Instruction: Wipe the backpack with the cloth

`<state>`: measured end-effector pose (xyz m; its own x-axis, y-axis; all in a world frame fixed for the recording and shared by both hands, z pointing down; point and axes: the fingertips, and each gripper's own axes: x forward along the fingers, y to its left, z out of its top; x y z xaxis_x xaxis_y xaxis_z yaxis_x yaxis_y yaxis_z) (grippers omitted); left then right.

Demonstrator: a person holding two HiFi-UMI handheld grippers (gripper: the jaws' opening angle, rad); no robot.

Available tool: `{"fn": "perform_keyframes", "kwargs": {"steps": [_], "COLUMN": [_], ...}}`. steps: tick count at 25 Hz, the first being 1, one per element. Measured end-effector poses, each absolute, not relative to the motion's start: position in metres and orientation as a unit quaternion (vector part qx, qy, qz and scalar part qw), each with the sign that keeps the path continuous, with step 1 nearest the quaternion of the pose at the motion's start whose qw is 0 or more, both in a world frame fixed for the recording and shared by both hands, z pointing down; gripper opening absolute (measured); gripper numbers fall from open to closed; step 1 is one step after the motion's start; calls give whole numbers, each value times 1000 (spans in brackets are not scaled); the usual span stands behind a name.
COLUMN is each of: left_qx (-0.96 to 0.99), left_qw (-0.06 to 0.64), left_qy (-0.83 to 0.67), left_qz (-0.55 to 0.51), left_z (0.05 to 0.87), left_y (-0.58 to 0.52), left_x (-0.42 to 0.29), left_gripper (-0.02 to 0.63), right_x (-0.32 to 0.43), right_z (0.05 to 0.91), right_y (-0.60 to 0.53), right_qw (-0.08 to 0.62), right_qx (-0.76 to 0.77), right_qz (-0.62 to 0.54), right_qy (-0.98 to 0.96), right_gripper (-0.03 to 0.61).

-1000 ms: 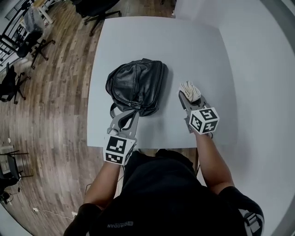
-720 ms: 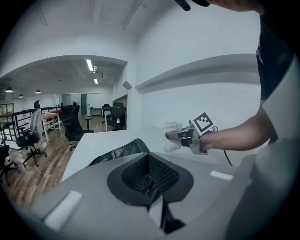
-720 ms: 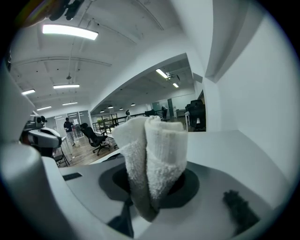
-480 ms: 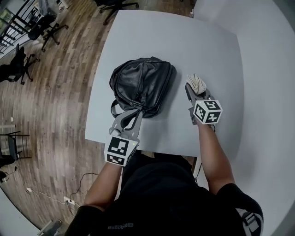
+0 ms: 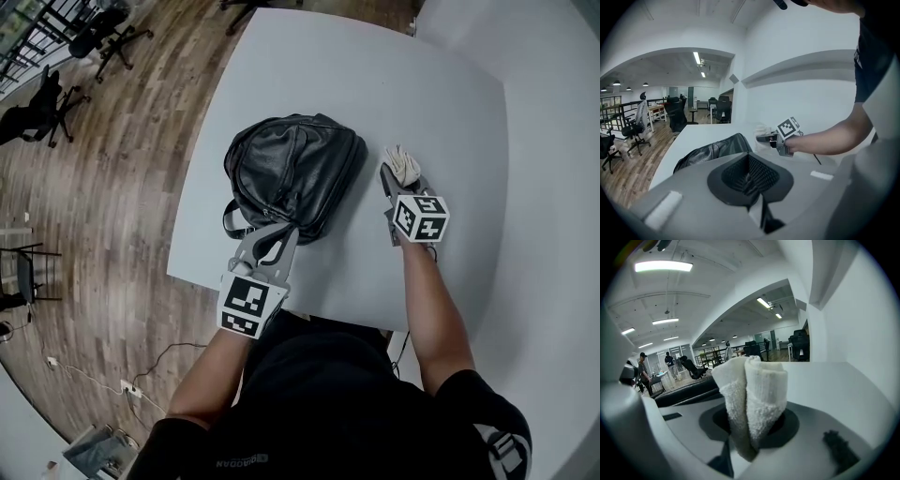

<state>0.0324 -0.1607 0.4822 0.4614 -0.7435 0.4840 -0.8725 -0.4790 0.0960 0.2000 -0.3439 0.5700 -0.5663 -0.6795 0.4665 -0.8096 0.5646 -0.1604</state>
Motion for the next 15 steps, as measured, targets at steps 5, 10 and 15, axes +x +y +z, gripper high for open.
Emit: {"fn": "perform_keyframes", "kwargs": {"steps": [5,10,15], "left_qx": [835,833,833], "left_qw": [175,180,178], "left_qy": [-481,-481,-481], "left_qz": [199,204,207], "left_z": [491,495,495], "left_y": [-162,-163,-163], "left_x": [35,31,26], "left_gripper": [6,6,6], "right_x": [197,188,181], "right_z": [586,595,597], "right_y": [-353,-356,-359], "right_qw": [190,203,208], "right_qx": [422,413,411], "right_qz": [186,183,177], "right_qy": [-867,-869,-869], "right_gripper": [109,109,109]}}
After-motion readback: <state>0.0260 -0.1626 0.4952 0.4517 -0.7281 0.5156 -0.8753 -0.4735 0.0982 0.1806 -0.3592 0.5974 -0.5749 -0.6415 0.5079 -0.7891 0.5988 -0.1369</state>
